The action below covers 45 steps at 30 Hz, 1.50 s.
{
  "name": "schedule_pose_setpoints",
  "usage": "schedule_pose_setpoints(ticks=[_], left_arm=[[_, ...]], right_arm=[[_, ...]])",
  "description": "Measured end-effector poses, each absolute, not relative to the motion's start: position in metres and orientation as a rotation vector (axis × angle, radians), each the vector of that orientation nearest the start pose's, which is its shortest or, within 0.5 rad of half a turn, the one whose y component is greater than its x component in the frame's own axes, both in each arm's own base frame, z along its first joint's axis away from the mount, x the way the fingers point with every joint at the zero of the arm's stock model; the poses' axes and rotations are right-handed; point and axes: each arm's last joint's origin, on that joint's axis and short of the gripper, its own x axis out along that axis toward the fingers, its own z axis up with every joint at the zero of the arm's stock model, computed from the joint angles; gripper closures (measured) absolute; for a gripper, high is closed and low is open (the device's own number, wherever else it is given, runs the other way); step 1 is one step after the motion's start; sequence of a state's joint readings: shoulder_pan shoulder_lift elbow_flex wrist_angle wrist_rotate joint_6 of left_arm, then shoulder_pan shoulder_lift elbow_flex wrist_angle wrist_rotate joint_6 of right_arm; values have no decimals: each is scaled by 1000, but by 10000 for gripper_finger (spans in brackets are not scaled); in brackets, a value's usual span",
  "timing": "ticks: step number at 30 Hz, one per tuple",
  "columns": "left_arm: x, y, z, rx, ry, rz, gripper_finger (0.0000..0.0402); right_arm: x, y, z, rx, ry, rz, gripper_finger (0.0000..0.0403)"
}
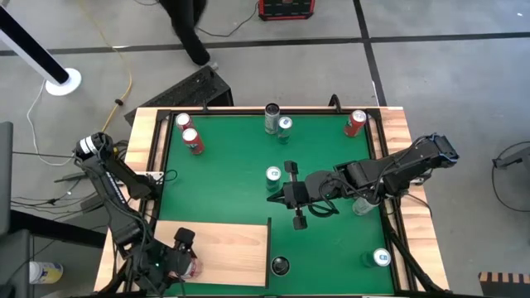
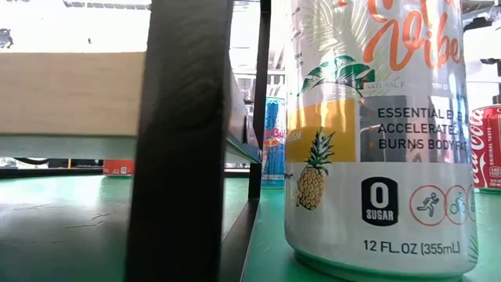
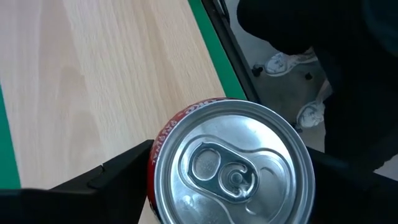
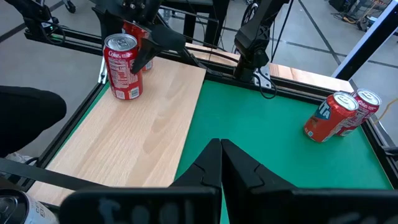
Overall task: Place canned beverage on shelf
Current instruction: Put the bottom left red soda can on the shelf
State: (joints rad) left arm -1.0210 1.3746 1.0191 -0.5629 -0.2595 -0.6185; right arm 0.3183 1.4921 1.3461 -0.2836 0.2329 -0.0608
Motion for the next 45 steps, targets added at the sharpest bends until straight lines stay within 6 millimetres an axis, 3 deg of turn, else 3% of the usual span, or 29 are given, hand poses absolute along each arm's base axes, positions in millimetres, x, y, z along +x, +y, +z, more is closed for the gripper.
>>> schedule_pose_setpoints(ticks=[13, 25, 34, 40, 45], left_arm=[[150, -231, 260, 16, 960, -456, 44], [151, -227, 305, 159, 917, -426, 44], [163, -215, 347, 273, 796, -374, 44], [181, -198, 364, 405, 689, -281, 44], [191, -163, 376, 466, 638, -127, 50]], right_arm=[[323, 99, 351, -177, 411, 97, 378], [323, 99, 350, -177, 411, 96, 378], [322, 102, 350, -172, 413, 105, 378], [318, 103, 344, -132, 489, 97, 378], [315, 99, 338, -84, 563, 66, 378]])
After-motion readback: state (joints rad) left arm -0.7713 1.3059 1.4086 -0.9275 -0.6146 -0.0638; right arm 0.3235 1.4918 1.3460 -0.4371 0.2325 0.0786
